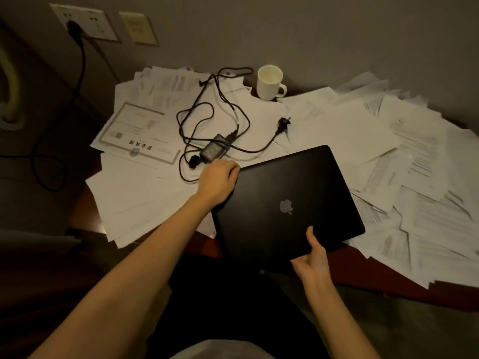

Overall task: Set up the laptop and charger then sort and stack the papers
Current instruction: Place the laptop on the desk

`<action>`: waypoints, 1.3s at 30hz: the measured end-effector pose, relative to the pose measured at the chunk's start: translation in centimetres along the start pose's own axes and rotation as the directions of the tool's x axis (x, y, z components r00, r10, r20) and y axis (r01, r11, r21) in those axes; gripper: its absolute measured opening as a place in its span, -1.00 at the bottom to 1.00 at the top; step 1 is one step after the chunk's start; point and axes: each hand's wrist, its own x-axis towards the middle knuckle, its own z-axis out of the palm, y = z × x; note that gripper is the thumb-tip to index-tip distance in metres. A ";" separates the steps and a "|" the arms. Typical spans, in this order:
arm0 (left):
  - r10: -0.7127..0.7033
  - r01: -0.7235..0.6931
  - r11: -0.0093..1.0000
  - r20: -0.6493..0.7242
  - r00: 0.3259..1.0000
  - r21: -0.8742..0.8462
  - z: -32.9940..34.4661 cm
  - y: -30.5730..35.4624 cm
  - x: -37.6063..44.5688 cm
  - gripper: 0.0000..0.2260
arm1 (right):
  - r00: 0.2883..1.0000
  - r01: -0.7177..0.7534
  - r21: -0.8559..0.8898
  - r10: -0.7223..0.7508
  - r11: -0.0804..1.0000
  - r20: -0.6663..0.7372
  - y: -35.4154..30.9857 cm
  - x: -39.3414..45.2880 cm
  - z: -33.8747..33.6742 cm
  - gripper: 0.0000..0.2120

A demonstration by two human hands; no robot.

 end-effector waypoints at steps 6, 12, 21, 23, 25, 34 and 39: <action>-0.374 0.368 0.876 0.043 0.926 -0.312 4.2 1.4 -5.1 -0.43 | 0.993 -0.083 0.049 0.087 0.995 -0.085 -0.5 0.2 -2.7 -0.66; -0.611 0.655 0.563 0.281 0.740 -0.504 6.1 1.6 -7.4 -0.55 | 0.973 -0.172 0.095 0.184 0.980 -0.137 1.8 1.0 -4.2 -0.58; -0.641 0.662 0.503 0.274 0.717 -0.555 8.2 -0.9 -7.2 -0.65 | 0.981 -0.188 0.204 0.194 0.961 -0.011 4.9 2.9 -4.6 -0.47; -0.655 0.684 0.482 0.293 0.697 -0.547 8.1 -1.4 -6.8 -0.56 | 0.979 -0.197 0.214 0.203 0.957 -0.007 5.5 3.2 -4.5 -0.50; -0.648 0.680 0.488 0.294 0.702 -0.547 8.2 -1.8 -6.4 -0.52 | 0.982 -0.181 0.222 0.188 0.958 -0.009 5.8 3.5 -4.3 -0.51; -0.689 0.701 0.487 0.265 0.675 -0.521 7.9 -0.8 -6.2 -0.63 | 0.941 -0.118 -0.298 0.010 0.947 -0.339 6.1 3.7 -3.9 -0.38; -0.679 0.634 0.530 0.166 0.715 -0.563 7.4 0.8 -7.6 -0.62 | 0.935 -0.348 -0.780 0.125 0.521 -0.333 4.1 1.9 -3.9 -0.30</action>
